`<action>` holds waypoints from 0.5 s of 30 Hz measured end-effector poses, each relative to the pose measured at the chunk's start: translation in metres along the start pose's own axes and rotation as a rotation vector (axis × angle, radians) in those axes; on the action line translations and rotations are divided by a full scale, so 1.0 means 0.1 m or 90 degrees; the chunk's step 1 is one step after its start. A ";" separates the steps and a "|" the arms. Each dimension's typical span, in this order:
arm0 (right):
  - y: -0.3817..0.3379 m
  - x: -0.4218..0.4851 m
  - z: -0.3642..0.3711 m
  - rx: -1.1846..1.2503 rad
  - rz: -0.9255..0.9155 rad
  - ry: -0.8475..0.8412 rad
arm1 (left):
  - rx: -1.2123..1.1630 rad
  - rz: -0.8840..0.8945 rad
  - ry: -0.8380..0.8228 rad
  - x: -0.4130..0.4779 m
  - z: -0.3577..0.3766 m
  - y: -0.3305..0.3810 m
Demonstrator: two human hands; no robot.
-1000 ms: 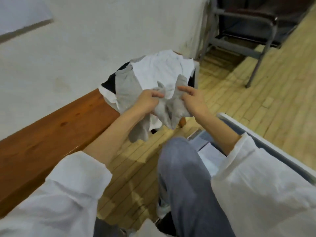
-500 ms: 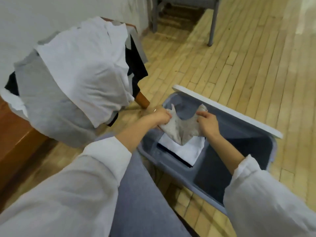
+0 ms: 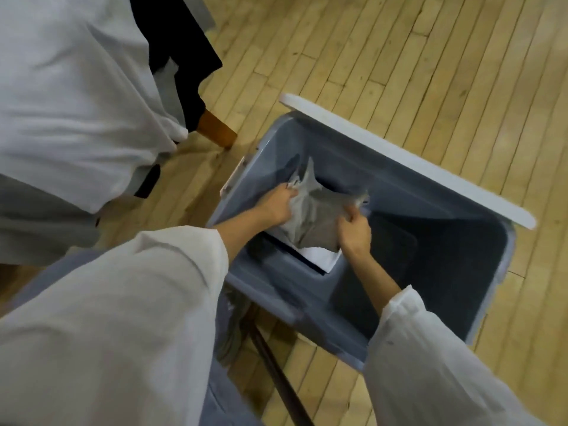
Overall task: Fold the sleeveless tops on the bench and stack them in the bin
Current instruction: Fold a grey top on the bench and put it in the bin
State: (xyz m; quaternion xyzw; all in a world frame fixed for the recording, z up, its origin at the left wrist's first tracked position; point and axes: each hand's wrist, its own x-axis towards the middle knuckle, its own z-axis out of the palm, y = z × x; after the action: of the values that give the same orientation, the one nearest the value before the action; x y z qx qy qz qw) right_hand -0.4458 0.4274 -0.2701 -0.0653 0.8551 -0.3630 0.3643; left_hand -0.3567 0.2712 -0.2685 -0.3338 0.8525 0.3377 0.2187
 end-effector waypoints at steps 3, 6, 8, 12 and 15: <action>0.08 0.23 0.13 -0.008 -0.012 0.026 | -0.005 0.034 0.029 0.25 0.12 -0.09; 0.23 0.45 0.29 -0.034 -0.003 0.057 | -0.002 0.033 0.004 0.50 0.25 -0.18; 0.37 0.59 0.39 -0.055 0.026 0.053 | 0.000 0.023 -0.036 0.65 0.39 -0.27; 0.75 0.76 0.58 -0.105 0.043 -0.024 | -0.026 -0.046 -0.115 0.83 0.64 -0.41; 0.99 0.78 0.63 -0.126 0.057 -0.066 | -0.021 -0.110 -0.092 0.85 0.76 -0.57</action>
State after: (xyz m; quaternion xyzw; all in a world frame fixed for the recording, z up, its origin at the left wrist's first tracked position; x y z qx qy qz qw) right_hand -0.4448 0.4339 -0.4110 -0.0810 0.8689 -0.2564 0.4156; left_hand -0.3626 0.2583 -0.3953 -0.3844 0.7967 0.3550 0.3026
